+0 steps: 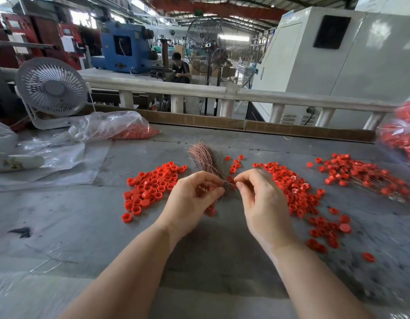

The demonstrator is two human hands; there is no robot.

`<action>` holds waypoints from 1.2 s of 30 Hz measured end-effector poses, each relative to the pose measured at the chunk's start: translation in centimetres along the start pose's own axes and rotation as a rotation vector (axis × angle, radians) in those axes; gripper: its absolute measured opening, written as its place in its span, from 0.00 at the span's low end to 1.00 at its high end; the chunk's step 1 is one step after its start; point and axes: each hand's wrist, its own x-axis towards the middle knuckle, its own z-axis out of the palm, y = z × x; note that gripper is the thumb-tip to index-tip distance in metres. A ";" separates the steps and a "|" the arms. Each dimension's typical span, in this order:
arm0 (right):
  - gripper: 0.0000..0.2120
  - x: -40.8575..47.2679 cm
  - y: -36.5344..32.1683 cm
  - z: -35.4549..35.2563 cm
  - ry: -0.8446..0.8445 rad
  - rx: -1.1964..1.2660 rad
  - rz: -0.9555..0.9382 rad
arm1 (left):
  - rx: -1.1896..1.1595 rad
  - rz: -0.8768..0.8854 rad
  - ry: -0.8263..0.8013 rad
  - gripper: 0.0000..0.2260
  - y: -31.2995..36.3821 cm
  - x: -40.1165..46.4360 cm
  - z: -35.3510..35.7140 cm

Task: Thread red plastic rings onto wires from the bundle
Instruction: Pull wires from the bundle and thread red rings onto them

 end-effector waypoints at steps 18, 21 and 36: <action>0.05 -0.1 -0.2 0.1 -0.109 0.065 0.060 | 0.244 0.148 0.047 0.15 0.4 -0.2 0.2; 0.05 -0.2 -0.2 0.1 -0.117 0.072 0.066 | 0.265 0.176 0.068 0.15 0.3 -0.2 0.1; 0.06 -0.1 -0.6 -0.1 -0.205 0.120 0.024 | 0.300 0.213 0.112 0.13 0.1 -0.1 0.1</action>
